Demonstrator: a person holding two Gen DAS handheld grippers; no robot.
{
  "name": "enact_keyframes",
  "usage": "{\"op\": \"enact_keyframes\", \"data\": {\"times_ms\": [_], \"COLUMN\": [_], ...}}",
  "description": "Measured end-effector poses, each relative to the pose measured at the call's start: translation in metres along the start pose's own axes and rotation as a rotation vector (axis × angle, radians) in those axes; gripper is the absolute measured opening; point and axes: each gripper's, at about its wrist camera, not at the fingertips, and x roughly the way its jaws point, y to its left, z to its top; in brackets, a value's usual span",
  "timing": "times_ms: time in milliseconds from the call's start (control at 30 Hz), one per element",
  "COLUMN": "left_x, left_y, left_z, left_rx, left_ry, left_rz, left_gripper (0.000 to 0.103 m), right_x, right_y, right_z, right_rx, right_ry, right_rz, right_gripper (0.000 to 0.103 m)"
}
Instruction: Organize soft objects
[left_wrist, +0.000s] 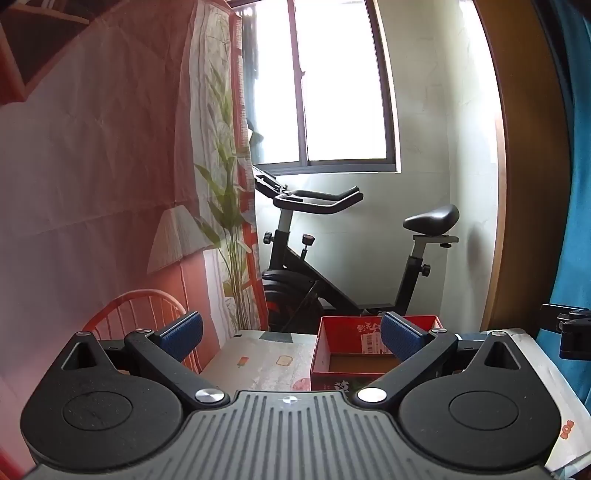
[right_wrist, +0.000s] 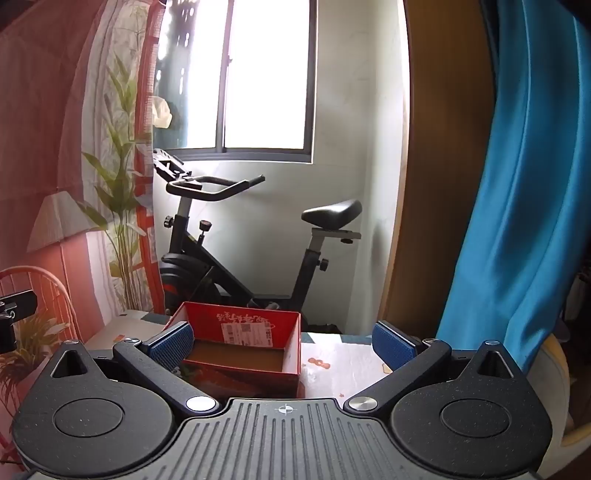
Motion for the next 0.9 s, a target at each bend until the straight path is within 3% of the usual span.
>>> {"op": "enact_keyframes", "data": {"times_ms": [900], "left_x": [0.0047], "left_y": [0.0051], "left_z": [-0.0008], "left_rx": [-0.022], "left_ry": [0.003], "left_rz": [0.001], "left_gripper": [0.103], "right_x": [0.0050], "right_y": [-0.0016], "right_z": [-0.0006], "right_rx": [0.005], "right_ry": [0.028], "right_rz": [0.003], "right_gripper": [0.103]}}
